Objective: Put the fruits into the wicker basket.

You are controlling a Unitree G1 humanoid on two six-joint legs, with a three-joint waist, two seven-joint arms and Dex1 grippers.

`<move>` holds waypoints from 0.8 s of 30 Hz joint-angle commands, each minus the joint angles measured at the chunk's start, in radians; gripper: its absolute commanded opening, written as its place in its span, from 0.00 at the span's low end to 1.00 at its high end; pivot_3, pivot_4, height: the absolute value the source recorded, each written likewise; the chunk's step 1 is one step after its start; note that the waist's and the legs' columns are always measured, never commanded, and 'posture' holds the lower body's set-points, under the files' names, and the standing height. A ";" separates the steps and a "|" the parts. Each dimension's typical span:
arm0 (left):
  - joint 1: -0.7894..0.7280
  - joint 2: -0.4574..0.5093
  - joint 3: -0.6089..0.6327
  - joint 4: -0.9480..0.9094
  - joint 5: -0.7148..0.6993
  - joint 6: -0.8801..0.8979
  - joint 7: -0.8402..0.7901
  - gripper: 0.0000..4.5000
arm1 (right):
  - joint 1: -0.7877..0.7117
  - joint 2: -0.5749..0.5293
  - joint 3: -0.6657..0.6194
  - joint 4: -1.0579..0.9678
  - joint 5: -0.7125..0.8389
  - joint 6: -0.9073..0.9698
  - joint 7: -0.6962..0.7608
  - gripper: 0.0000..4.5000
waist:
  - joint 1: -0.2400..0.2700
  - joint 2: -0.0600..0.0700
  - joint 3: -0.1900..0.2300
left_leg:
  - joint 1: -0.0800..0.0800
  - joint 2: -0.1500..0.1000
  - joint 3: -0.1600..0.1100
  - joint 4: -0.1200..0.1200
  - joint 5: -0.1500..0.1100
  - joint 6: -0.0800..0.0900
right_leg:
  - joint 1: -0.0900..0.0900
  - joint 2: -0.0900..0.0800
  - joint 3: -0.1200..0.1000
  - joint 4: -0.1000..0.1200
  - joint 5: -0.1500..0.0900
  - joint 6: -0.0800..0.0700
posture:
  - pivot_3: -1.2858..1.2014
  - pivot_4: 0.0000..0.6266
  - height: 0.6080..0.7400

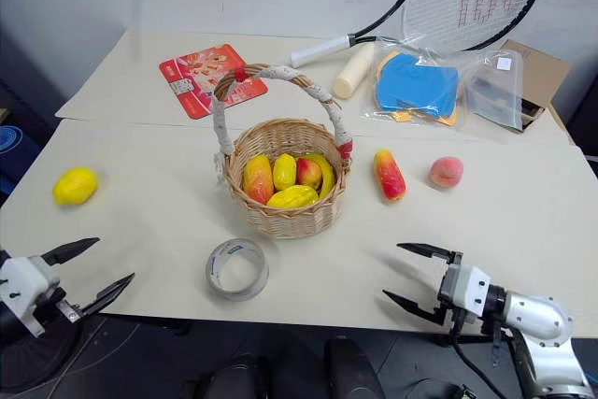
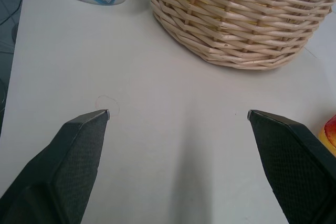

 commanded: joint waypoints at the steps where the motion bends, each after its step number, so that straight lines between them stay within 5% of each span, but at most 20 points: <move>1: 0.018 0.014 -0.001 -0.034 0.007 -0.018 -0.019 1.00 | 0.007 -0.020 -0.026 -0.013 0.027 0.008 0.003 0.97 | 0.000 0.000 0.000 | 0.000 0.000 0.000 0.000 0.000 0.000 | 0.000 0.000 0.000 0.000 0.000 0.000 | 0.52 0.24 1.00; 7: 0.022 0.027 0.019 -0.056 -0.120 0.084 -0.071 1.00 | -0.041 -0.024 -0.008 0.003 0.052 0.038 0.040 0.97 | 0.000 0.000 0.000 | 0.000 0.000 0.000 0.000 0.000 0.000 | 0.000 0.000 0.000 0.001 0.000 0.000 | 0.52 0.24 1.00; 18: 0.007 0.108 0.029 -0.107 -0.143 0.164 -0.143 1.00 | -0.089 0.009 0.024 -0.020 0.085 0.069 0.059 0.97 | 0.001 0.000 0.000 | 0.000 0.000 0.000 0.001 0.000 0.000 | 0.000 0.000 0.000 0.001 0.000 0.000 | 0.52 0.24 1.00; 22: 0.072 0.287 -0.033 -0.325 -0.169 0.275 -0.321 1.00 | -0.040 0.042 0.049 -0.250 0.191 0.189 0.002 0.97 | 0.001 -0.002 0.000 | -0.001 0.001 -0.001 0.001 0.000 -0.001 | -0.001 0.001 -0.001 0.002 -0.001 -0.001 | 0.52 0.24 1.00; 24: -0.027 0.358 -0.105 -0.427 -0.255 0.378 -0.286 1.00 | -0.041 0.054 0.064 -0.328 0.208 0.222 -0.019 0.97 | 0.005 0.002 0.001 | 0.000 0.001 -0.001 0.000 0.000 -0.002 | 0.000 0.000 -0.001 0.001 -0.001 -0.001 | 0.52 0.24 1.00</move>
